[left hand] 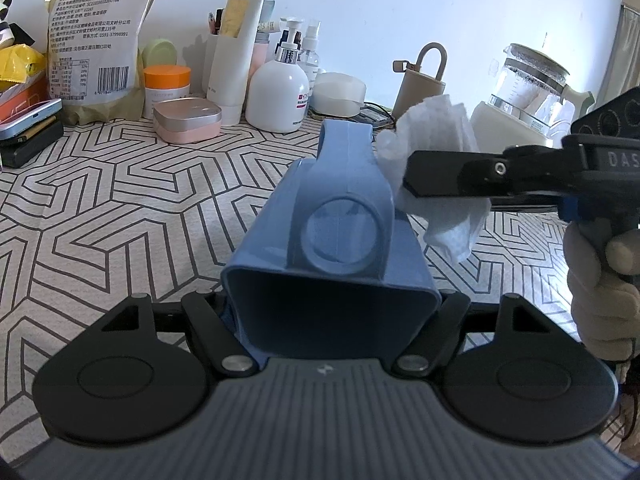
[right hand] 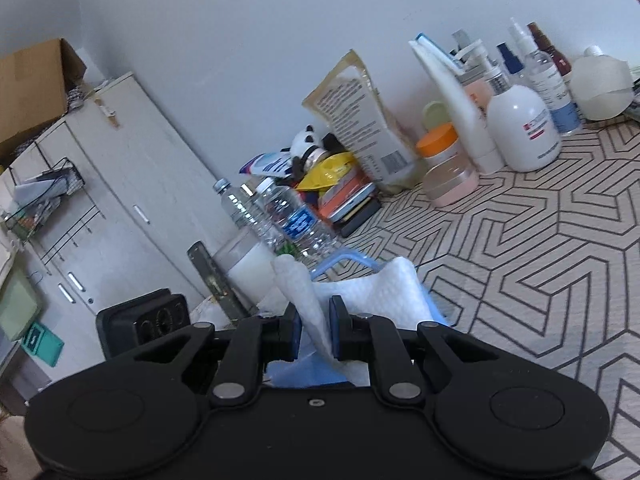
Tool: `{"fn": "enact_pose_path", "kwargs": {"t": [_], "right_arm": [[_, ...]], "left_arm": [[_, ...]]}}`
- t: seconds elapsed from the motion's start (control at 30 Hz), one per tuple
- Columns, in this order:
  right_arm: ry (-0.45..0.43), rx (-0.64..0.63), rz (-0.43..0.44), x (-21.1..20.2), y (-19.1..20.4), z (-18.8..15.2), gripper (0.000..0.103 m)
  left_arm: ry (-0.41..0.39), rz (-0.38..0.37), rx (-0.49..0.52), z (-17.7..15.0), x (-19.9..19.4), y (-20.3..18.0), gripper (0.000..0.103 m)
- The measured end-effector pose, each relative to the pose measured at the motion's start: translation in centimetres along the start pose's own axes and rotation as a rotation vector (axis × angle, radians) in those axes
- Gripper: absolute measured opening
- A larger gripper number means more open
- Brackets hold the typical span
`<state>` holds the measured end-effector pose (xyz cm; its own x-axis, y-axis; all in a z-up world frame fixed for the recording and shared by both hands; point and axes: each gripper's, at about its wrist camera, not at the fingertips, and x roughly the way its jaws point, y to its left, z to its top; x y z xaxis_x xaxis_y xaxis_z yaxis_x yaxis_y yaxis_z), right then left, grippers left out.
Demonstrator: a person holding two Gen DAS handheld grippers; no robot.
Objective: Clean container
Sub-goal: 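Wipe the container's outer wall near the handle with the right tool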
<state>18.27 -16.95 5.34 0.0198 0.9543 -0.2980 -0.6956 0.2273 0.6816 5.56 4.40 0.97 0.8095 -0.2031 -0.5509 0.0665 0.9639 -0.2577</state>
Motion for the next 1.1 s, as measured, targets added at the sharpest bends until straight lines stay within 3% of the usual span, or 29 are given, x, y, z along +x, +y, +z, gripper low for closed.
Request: {"fn": "enact_pose_path", "kwargs": {"t": [0.23,0.4,0.53,0.83,1.1], "right_arm": [[-0.066,0.049,-0.120,-0.7,-1.3,0.3,0.014],[-0.061,0.141,-0.064,-0.8,-2.6,0.0,0.022],[-0.036,0.186,0.014,-0.4,-2.4,-0.4,0.023],[0.059,0.102,0.165,1.5,0.7,-1.4,0.022],[0.030,0.061,0.092,0.7,0.3,-1.0,0.018]], "left_arm": [[-0.006,-0.009,-0.023,0.0,0.0,0.4,0.074],[-0.006,-0.006,-0.028,0.0,-0.1,0.4,0.074],[-0.005,-0.004,-0.028,0.0,-0.1,0.4,0.074],[0.000,0.009,-0.004,0.0,-0.1,0.0,0.075],[0.004,0.014,0.010,0.0,-0.1,-0.2,0.075]]}}
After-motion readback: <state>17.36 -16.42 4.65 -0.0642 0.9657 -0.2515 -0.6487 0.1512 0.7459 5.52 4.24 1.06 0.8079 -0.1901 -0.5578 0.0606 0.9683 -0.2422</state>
